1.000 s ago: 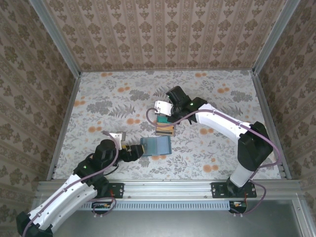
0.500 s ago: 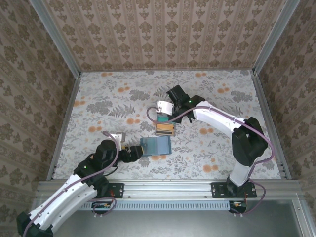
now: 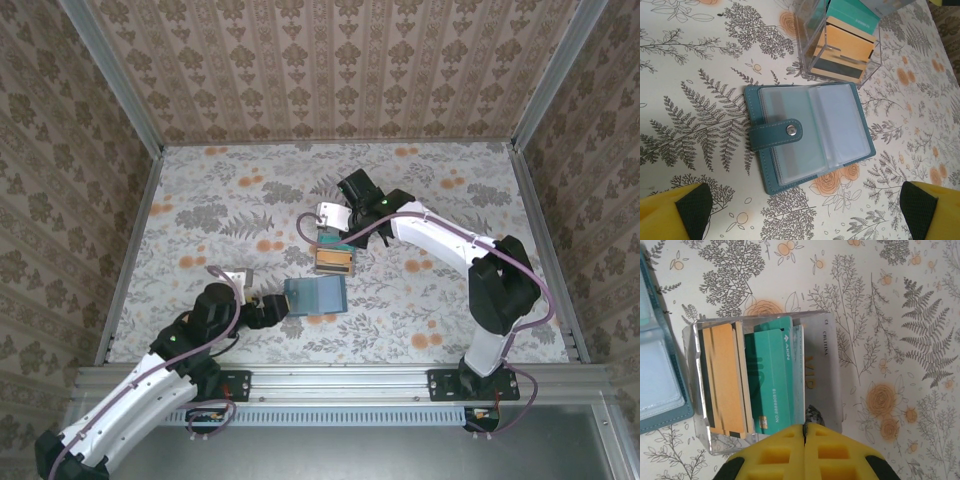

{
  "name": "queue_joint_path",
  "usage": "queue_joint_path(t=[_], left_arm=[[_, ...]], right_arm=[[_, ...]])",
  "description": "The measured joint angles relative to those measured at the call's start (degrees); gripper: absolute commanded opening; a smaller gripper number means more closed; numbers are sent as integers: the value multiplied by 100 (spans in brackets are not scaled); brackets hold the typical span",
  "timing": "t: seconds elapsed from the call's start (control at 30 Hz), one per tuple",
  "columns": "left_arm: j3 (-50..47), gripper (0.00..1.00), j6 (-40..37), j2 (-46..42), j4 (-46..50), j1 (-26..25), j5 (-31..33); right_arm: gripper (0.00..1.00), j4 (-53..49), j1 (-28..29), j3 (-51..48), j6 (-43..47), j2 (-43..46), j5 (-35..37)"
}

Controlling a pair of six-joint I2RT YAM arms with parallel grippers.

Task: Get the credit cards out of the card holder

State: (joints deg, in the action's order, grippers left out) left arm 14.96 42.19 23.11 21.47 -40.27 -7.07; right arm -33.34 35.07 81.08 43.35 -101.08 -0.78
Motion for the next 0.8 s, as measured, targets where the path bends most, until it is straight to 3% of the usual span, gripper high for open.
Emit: queue_joint_path(t=[0.8], left_arm=[[-109, 100, -2, 0, -17, 107, -46]], right_arm=[[0, -160, -17, 142, 26, 83, -109]])
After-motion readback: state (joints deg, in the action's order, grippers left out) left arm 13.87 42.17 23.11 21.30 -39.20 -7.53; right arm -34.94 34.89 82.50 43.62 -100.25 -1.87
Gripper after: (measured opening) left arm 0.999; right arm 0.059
